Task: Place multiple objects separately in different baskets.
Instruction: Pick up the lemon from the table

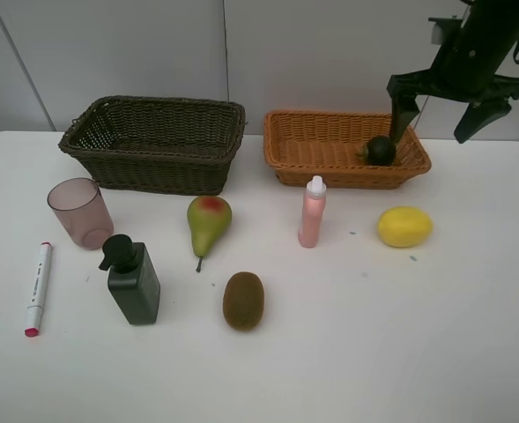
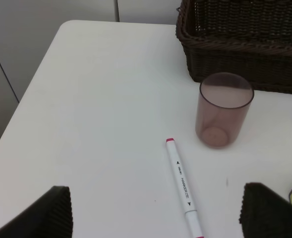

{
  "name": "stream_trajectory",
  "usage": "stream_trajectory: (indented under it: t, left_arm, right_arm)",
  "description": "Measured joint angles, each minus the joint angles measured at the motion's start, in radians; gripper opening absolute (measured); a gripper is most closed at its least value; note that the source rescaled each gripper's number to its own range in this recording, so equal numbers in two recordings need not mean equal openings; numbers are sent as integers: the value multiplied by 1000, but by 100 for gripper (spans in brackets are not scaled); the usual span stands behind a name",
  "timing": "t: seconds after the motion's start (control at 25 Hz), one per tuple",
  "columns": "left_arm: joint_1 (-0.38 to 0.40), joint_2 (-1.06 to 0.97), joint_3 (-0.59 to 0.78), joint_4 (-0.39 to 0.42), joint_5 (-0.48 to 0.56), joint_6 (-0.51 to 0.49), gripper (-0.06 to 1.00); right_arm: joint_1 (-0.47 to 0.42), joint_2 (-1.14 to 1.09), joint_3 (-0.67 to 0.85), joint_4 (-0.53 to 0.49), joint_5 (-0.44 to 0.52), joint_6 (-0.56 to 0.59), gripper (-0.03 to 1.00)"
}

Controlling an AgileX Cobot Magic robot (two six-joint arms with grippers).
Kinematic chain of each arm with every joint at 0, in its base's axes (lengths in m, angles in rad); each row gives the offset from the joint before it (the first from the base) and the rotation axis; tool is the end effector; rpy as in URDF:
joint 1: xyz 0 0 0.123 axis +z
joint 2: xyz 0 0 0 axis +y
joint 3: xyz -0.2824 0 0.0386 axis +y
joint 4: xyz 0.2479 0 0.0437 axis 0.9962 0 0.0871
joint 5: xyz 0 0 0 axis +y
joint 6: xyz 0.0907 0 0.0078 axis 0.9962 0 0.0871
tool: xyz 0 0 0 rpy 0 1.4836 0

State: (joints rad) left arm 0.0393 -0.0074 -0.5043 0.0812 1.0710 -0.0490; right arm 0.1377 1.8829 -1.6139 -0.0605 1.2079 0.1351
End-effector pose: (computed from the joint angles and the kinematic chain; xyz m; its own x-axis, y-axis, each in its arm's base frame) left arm -0.0073 0.0062 0.2777 -0.4521 -0.0278 -0.8915 -0.1071 0.9940 0.0234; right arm 0.3874 0.0485 0.2667 -0.9823 -0.0219 -0.1858 -0.0157 0.9993 -0.0348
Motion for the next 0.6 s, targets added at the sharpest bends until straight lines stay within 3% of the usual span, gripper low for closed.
stream_trajectory:
  t: [0.24,0.6]
  left_arm:
    - [0,0,0,0,0,0,89]
    - [0,0,0,0,0,0,89]
  right_arm:
    - [6,0,130,11,-41,22,100]
    - [6,0,368,54,-298,23,100]
